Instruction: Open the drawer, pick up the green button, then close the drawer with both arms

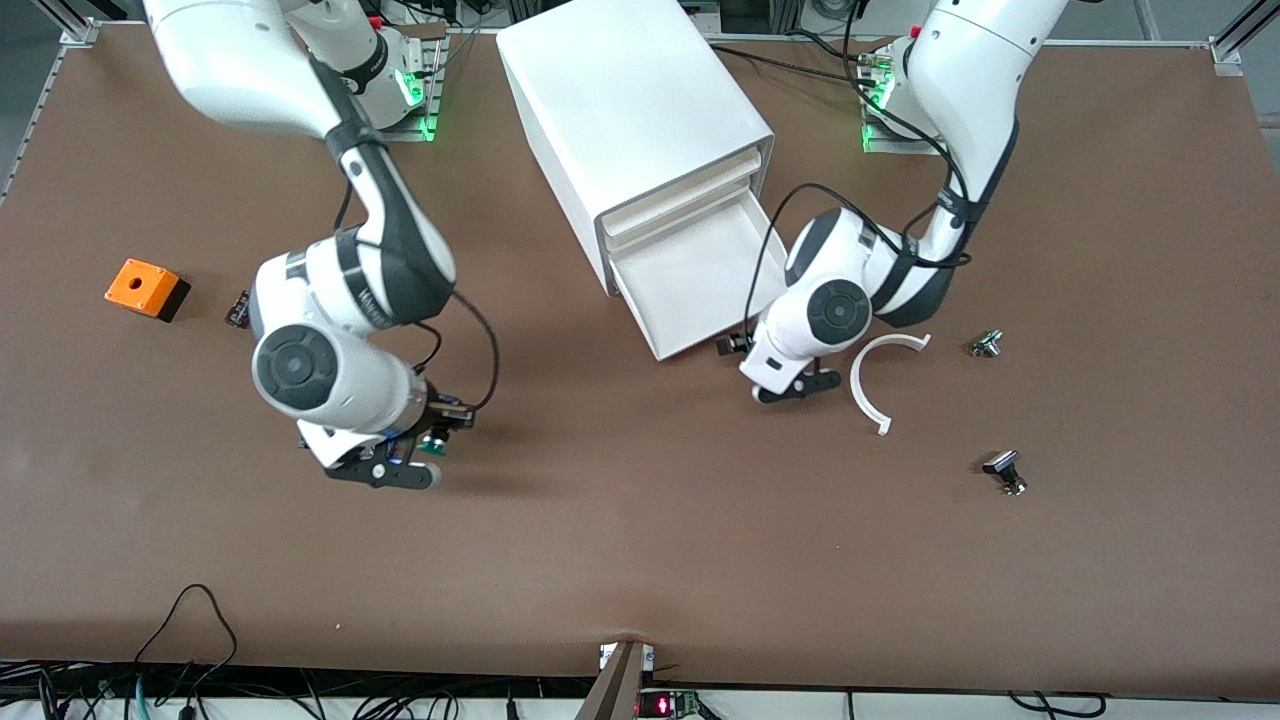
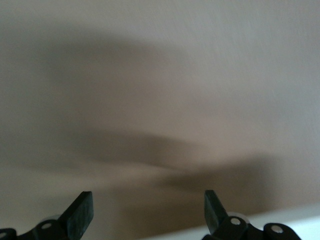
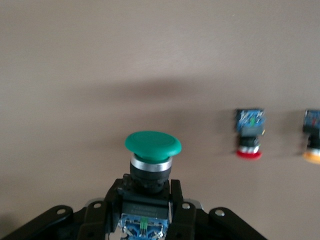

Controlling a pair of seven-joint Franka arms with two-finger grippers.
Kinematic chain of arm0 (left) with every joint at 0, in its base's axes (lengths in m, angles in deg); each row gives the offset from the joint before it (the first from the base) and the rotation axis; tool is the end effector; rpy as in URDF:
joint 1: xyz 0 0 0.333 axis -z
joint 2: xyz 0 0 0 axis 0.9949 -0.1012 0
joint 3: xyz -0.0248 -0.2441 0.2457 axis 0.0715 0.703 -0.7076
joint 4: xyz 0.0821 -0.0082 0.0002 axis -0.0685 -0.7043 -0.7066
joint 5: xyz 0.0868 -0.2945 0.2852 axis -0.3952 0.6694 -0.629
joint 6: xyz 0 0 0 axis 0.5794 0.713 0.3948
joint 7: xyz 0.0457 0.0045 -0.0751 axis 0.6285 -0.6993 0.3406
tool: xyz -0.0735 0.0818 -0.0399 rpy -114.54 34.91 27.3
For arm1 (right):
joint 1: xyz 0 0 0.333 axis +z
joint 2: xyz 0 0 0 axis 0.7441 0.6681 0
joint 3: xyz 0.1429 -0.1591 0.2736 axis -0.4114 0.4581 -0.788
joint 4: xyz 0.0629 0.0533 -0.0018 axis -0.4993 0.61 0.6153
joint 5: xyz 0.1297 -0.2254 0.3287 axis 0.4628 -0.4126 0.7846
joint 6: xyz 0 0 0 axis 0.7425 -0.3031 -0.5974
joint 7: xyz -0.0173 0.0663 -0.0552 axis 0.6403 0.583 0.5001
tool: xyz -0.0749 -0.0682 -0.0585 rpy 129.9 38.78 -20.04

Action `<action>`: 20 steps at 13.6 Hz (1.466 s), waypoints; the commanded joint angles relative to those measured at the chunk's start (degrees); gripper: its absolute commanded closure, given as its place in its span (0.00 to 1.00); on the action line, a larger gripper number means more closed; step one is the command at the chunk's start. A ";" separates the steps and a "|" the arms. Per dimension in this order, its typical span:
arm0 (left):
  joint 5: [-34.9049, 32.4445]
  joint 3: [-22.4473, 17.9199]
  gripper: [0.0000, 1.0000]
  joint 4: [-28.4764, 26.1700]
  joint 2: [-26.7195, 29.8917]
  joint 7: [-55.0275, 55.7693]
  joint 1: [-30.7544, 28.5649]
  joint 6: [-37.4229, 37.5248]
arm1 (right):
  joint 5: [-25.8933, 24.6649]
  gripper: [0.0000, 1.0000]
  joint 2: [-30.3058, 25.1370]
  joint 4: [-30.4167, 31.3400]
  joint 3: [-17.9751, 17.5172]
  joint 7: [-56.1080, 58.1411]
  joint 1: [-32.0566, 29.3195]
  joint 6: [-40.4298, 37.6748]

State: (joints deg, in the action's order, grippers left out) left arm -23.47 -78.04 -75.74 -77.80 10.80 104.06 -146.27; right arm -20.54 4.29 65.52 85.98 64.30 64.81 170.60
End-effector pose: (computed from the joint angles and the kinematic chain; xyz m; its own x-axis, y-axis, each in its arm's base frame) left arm 0.5686 -0.3508 0.2185 0.9182 0.2434 -0.3126 0.2764 -0.9588 0.0655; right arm 0.7454 0.2479 0.3355 0.9911 -0.0936 -0.0948 -0.0960 -0.9952 -0.0209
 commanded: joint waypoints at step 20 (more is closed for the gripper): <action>12.45 8.43 0.01 0.43 -1.09 4.33 -3.59 0.28 | 0.05 0.01 -8.70 12.19 -0.51 14.53 -7.24 11.96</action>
State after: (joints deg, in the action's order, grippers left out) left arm -11.50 -69.54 -78.08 -78.84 14.72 102.86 -146.84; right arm -20.51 0.25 75.99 85.86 76.33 58.24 184.26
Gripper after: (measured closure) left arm 0.009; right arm 0.009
